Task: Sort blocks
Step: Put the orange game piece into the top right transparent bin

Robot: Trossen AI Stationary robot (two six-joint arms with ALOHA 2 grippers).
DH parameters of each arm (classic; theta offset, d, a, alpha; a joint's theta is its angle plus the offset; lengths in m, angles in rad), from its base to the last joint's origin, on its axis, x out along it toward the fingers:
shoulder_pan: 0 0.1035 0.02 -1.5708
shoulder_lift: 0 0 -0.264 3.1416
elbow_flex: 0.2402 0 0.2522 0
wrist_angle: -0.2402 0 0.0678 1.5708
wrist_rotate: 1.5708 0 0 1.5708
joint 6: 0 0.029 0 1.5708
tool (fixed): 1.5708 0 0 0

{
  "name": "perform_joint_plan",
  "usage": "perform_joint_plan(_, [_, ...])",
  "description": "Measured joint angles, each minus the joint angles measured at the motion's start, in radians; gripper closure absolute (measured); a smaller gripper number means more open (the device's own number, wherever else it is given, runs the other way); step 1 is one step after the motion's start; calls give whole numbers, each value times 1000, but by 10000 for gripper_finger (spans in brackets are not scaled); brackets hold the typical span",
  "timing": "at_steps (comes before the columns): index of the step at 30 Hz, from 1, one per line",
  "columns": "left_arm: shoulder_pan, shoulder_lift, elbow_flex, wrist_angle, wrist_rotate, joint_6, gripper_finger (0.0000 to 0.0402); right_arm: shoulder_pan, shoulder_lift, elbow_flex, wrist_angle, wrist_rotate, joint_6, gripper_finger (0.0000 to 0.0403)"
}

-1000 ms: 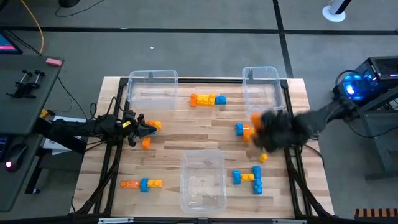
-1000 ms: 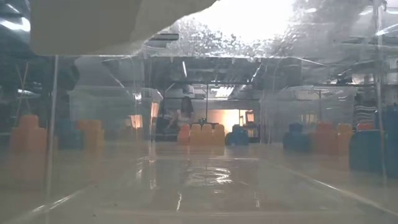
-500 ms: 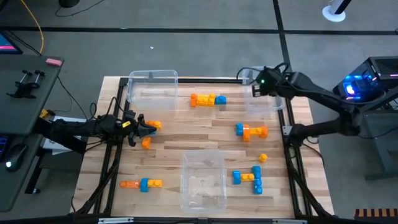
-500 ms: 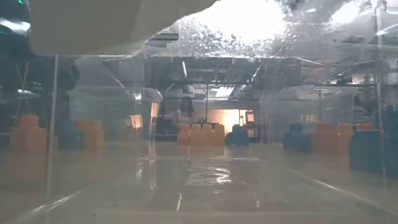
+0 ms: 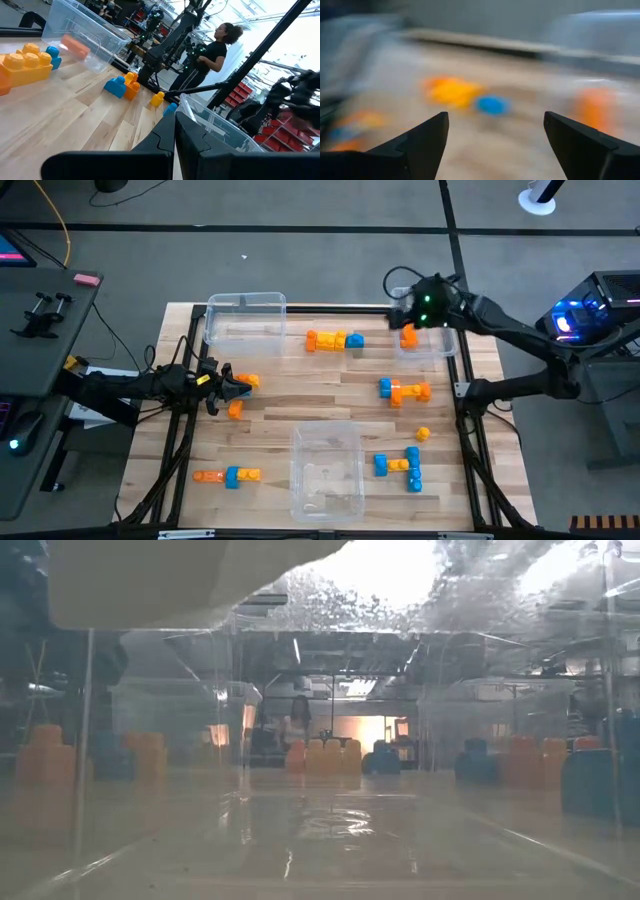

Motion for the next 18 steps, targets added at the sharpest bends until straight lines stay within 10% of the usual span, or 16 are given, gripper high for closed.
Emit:
perform_joint_plan(10, [0, 0, 0, 0, 0, 0, 401, 576, 134, 0, -330, 168, 597, 97])
perform_joint_plan(18, [0, 0, 0, 0, 0, 0, 401, 705, 387, -2, -508, 264, 1022, 97])
